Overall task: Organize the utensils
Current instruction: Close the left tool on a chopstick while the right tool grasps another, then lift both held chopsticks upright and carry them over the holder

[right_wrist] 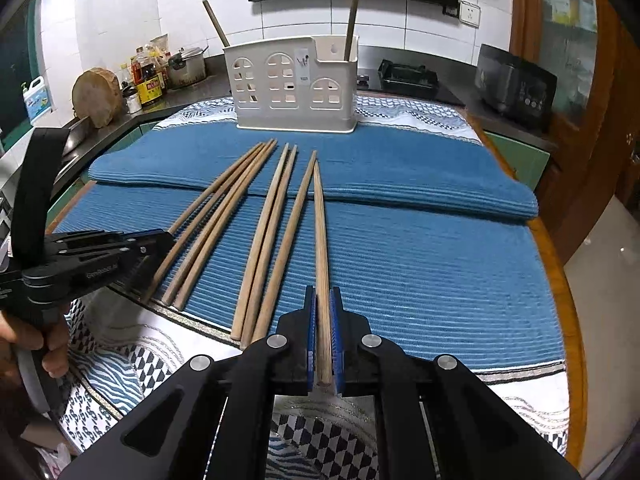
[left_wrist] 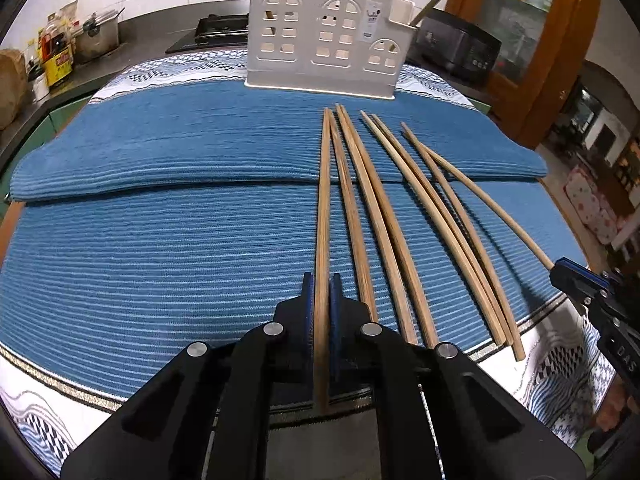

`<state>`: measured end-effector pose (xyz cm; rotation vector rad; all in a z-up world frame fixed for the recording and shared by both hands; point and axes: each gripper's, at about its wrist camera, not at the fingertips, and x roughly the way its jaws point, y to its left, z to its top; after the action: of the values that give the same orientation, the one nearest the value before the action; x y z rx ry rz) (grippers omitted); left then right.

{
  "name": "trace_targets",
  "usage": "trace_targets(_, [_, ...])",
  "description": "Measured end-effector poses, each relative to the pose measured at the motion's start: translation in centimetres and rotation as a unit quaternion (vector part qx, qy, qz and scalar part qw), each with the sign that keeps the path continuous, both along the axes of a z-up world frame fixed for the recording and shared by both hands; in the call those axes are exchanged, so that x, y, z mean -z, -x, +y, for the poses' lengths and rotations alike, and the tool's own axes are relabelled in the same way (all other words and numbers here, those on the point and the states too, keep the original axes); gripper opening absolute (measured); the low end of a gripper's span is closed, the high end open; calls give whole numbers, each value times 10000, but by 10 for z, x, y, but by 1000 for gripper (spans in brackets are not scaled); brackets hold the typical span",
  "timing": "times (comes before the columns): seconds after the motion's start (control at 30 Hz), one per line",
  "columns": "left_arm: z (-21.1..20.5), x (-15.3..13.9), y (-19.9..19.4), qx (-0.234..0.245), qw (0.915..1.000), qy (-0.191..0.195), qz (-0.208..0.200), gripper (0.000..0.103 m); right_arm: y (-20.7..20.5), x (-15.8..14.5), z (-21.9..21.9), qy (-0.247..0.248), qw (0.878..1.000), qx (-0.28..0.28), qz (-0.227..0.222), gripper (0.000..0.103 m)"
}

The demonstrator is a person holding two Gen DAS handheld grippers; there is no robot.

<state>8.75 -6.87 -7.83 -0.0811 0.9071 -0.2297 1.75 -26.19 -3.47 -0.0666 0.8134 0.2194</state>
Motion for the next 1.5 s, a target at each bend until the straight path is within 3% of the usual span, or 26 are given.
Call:
trace_targets(0.23, [-6,0,1,145,9995,-269,-62,8,0,-2,1,-5,10000,-8,-20,7])
trace_targets(0.57, [7,-23,7,53,9994,-112,-310,5,6,-30,-1,-93,9995,-77,-308,7])
trace_targets(0.87, [25,-70,5,53,9961,253,-840,5,3,-87,-2,-182,9958,-259,-864,7])
trace_targets(1.0, [26,-85,-4,83,9943,245,-1038,5,-10,-110,-2,-253,9940,-378,-999,7])
trace_targets(1.33, [25,-114,-29,312,9920,64,-1224,5,-61,-178,-2,-231,9911,-672,-1125,7])
trace_targets(1.5, [28,-127,-46,398,9922,91,-1179,5,-87,-227,3,-146,9880,-764,-1335,7])
